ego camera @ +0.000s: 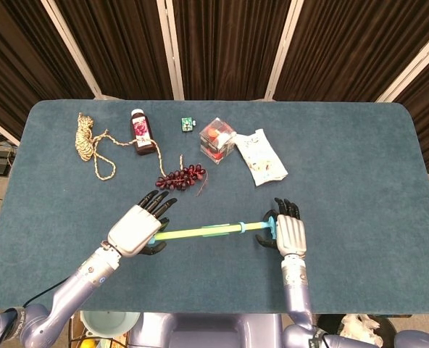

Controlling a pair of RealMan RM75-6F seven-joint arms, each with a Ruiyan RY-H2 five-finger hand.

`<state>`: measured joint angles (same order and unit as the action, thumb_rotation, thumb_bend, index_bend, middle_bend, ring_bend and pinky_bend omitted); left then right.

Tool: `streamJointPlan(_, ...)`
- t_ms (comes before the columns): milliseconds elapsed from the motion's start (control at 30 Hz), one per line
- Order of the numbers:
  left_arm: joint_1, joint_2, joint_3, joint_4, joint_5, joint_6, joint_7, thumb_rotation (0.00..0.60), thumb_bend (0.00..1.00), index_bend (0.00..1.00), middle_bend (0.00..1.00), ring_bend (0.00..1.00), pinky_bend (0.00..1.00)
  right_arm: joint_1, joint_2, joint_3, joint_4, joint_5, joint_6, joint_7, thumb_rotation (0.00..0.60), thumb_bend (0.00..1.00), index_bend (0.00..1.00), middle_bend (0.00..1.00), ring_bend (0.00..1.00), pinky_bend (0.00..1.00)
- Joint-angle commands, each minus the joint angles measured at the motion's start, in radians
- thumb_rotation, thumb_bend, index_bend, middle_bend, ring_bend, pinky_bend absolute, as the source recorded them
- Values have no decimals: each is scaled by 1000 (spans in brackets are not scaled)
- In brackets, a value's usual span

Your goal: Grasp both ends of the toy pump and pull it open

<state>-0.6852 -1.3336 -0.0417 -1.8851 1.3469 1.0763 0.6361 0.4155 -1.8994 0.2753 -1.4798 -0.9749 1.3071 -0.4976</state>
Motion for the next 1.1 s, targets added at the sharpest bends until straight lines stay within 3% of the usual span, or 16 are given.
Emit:
streamJointPlan(33,0,0,0,-1,0,0,1,600,415,592,89,0,98,3,-3,0,5,1,-2,-2,600,303,454,128,0,0)
streamJointPlan(367,2,4,-1,-6,-1,0,5,600,416,592,89,0,98,8,-8,3,21,10,-6,-3,600,409,544,137,0,0)
streamJointPlan(1100,11,29,-10,-22,7,16,-9,600,416,593,90,0,98,7,50,35,-16,9,21,-12,600,425,656,179,0,0)
